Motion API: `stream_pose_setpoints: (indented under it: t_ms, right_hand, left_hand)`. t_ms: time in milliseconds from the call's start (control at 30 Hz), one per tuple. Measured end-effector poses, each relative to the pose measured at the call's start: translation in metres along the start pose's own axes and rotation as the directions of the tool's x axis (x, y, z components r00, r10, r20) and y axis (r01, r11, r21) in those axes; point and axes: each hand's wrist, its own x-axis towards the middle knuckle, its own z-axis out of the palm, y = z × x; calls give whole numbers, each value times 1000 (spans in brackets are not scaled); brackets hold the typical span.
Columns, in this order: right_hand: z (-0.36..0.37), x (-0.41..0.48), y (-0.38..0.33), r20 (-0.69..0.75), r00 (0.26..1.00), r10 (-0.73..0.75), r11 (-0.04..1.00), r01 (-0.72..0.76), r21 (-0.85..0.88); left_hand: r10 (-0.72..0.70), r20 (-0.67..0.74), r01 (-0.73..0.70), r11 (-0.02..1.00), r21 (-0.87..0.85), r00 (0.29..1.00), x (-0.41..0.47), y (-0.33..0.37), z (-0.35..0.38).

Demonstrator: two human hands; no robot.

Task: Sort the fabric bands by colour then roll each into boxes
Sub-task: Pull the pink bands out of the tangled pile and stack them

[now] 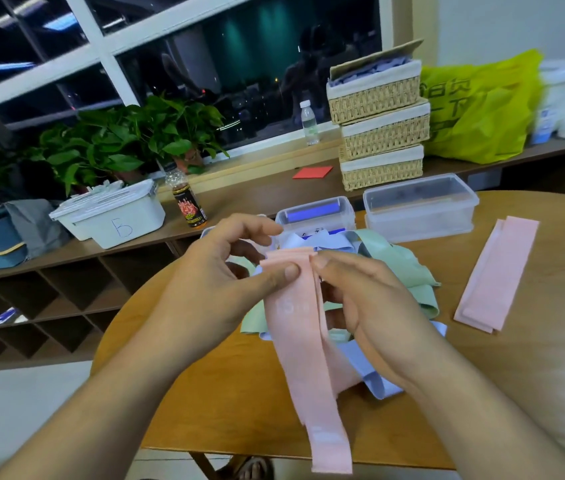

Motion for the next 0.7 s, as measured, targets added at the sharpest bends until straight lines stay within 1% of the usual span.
stream_pose_setpoints:
  t_ms: [67,133,167,233,267,333,400,500,600,633,700]
  right_hand:
    - [-8,-4,-8,43,998,-55,997,58,-53]
    - [-17,-7,-14,78,989,-124,983,133,-126]
    - [-22,-7,-16,68,988,-141,980,149,-133]
    - [-36,-8,-17,16,992,-124,982,125,-140]
    - [-43,-8,-17,-13,995,-104,980,100,-174]
    - [-59,-10,-13,-59,996,-73,959,54,-278]
    - [-77,-14,-8,-108,993,-46,946,8,-324]
    - [-102,-22,-6,-214,977,-9,957,-53,-285]
    - [-131,-31,-7,-296,955,23,964,-100,-246]
    - [-143,-32,-4,-345,938,44,964,-131,-233]
    - [-162,-35,1,-461,883,93,971,-182,-154]
  left_hand:
    - [-7,57,9,999,-32,998,7,6,4]
    - [58,110,-45,992,-117,992,16,15,12]
    - [91,114,-74,986,-146,989,23,22,18]
    - [139,118,-116,976,-186,983,37,38,32]
    - [152,124,-124,969,-213,980,45,47,39]
    - [159,134,-118,954,-274,978,66,66,55]
    - [150,148,-91,934,-345,977,91,83,73]
    - [124,195,-27,898,-439,973,130,101,106]
    - [121,238,8,878,-479,964,170,108,144]
    - [121,239,11,874,-486,963,181,108,157]
    - [111,244,26,867,-497,963,203,107,185]
